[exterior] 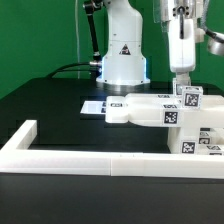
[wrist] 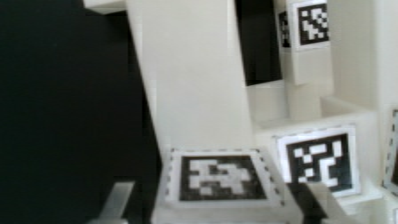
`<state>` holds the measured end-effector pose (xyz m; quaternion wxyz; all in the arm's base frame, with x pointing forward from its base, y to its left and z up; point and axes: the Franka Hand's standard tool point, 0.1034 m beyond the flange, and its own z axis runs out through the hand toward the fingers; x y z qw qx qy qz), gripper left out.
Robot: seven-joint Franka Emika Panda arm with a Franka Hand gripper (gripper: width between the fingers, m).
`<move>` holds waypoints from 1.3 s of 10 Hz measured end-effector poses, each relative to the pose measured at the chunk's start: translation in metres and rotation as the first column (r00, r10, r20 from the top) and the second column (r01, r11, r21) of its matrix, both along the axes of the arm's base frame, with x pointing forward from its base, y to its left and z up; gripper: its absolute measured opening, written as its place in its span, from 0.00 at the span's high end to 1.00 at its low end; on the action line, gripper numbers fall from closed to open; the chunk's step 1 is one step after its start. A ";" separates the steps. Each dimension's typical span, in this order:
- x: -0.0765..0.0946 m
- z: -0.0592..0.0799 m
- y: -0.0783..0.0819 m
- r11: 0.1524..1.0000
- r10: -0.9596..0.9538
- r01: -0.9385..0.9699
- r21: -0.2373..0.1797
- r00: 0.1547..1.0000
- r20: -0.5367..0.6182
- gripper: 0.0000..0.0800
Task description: Assemble chair
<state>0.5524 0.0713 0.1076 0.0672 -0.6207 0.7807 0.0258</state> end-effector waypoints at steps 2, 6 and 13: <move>0.000 0.000 0.000 1.000 -0.006 0.006 0.005 1.000 0.000 0.66; -0.001 0.001 0.002 0.981 0.196 -0.196 -0.010 0.980 0.020 0.23; 0.001 0.003 0.004 0.611 0.792 -0.786 -0.099 0.607 0.070 0.19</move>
Offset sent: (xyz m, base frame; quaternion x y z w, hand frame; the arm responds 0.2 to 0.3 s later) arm 0.0000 0.0000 0.0000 0.0000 0.0000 -0.0650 0.9979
